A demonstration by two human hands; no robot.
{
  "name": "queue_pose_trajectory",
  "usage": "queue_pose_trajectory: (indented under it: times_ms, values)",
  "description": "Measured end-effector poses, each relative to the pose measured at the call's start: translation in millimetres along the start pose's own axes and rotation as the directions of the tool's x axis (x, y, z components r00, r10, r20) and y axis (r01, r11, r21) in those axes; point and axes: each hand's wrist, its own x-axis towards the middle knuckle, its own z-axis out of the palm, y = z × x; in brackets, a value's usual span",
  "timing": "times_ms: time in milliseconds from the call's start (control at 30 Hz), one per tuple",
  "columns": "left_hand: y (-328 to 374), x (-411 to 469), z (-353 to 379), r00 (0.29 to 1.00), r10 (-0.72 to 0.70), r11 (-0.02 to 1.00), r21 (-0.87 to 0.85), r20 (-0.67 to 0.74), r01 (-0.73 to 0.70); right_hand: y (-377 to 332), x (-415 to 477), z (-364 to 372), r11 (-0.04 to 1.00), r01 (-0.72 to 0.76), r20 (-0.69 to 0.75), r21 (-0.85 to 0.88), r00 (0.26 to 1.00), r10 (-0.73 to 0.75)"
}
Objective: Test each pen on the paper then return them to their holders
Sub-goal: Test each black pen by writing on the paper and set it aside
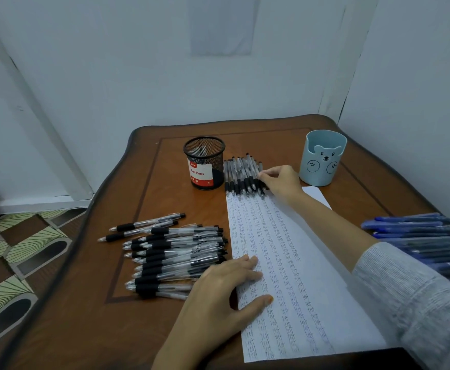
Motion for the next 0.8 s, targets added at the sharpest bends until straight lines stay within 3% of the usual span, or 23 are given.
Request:
queue_pose_trajectory:
  times_ms: [200,333,567,700,800]
  values:
    - [0,0,0,1.0,0.012,1.0,0.023,0.005,-0.013,-4,-12,-17,0.999,-0.025,0.078,-0.023,0.997,0.027]
    - [0,-1,2,0.998,0.061,0.996,0.064,-0.02,-0.06,-5,-28,-30,0.976,0.136,0.075,-0.168,0.989,-0.125]
    - [8,-7,1,0.936,0.246,0.959,0.207,-0.253,-0.196,-2,-77,-33,0.955,0.239,0.153,-0.176,0.965,-0.213]
    - [13,-14,-14,0.876,0.122,0.992,0.074,-0.467,-0.099,-10,-113,-27,0.951,0.276,0.284,-0.144,0.931,-0.227]
    - [4,-20,-30,0.851,0.025,0.994,0.106,-0.524,0.037,-16,-136,-21,0.941,0.322,0.384,-0.101,0.885,-0.262]
